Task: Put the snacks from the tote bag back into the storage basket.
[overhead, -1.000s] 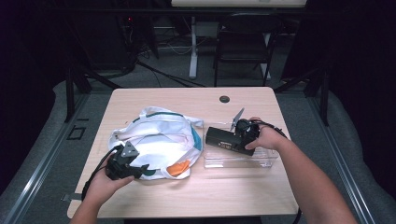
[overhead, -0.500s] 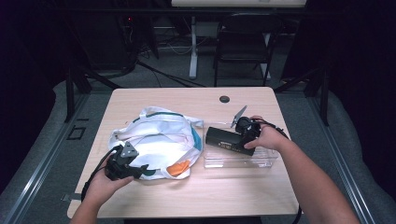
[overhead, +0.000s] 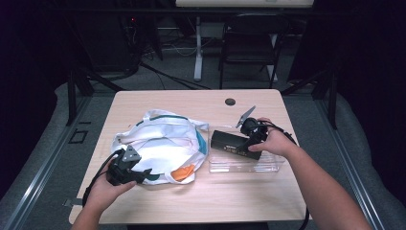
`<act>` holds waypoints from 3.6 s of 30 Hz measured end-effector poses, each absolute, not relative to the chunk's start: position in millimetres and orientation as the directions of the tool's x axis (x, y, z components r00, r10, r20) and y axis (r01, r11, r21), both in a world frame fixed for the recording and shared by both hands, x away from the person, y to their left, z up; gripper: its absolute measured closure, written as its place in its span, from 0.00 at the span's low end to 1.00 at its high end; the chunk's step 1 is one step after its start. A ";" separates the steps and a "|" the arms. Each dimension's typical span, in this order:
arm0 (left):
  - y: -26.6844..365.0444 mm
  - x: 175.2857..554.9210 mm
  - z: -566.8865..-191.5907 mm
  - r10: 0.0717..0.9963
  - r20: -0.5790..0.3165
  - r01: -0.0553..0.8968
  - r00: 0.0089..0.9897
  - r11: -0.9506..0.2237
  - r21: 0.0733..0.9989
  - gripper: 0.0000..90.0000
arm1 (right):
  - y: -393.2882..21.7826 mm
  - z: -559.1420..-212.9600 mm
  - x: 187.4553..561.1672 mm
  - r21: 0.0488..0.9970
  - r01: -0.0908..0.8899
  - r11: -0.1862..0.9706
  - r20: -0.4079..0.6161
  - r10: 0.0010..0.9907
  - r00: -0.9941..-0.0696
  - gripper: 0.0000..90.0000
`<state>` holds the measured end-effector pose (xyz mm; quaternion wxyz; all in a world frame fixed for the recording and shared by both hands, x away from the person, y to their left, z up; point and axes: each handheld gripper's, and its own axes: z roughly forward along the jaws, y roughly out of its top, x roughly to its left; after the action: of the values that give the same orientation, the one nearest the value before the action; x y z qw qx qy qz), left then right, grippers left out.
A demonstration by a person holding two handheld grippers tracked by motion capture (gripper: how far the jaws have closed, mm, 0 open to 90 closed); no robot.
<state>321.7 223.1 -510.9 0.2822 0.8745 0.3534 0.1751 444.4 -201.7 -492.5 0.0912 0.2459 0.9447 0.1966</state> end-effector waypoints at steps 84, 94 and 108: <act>217.1 330.3 -511.5 0.703 0.139 0.507 0.697 -0.620 0.599 0.44 | -251.6 -505.1 404.0 0.420 0.750 0.511 -0.039 0.836 -0.548 0.49; 217.0 330.2 -512.0 0.703 0.139 0.507 0.698 -0.622 0.597 0.44 | -251.9 -508.2 406.8 0.389 0.760 0.521 -0.042 0.834 -0.550 0.47; 217.0 330.2 -512.2 0.703 0.142 0.506 0.697 -0.622 0.597 0.44 | -251.4 -510.2 408.1 0.409 0.772 0.488 -0.023 0.851 -0.525 0.48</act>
<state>330.2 217.0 -512.2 0.2672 0.8815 0.3428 0.1844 408.1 -251.4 -510.2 0.1118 0.4742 0.8551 0.1770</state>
